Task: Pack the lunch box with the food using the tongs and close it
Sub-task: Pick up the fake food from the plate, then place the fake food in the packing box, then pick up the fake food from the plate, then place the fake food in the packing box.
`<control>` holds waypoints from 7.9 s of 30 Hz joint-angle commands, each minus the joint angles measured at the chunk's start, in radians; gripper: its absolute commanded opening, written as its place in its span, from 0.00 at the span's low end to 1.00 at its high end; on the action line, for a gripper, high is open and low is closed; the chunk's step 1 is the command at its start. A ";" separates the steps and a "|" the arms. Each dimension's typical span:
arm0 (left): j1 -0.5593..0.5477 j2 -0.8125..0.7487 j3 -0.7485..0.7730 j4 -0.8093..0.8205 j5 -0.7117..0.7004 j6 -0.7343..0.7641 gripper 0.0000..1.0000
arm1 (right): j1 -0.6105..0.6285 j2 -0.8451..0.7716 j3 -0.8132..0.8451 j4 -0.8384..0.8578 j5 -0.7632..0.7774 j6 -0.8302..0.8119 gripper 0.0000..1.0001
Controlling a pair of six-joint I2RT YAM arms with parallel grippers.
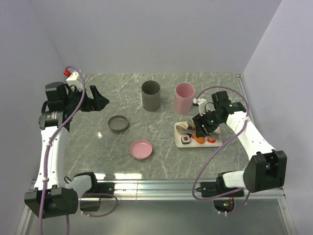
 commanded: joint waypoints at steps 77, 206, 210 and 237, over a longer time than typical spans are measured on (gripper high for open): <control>0.000 0.046 0.067 -0.021 -0.005 0.040 0.99 | -0.152 0.146 0.555 0.078 -0.096 0.181 0.38; 0.000 -0.013 -0.027 -0.026 -0.019 0.054 0.99 | 0.117 -0.015 0.102 -0.192 0.077 0.144 0.43; 0.000 -0.007 -0.019 -0.029 -0.019 0.052 0.99 | 0.118 -0.024 0.145 -0.205 0.067 0.151 0.39; 0.000 0.016 -0.001 -0.026 0.006 0.043 0.99 | 0.003 0.022 0.652 -0.162 0.045 0.170 0.36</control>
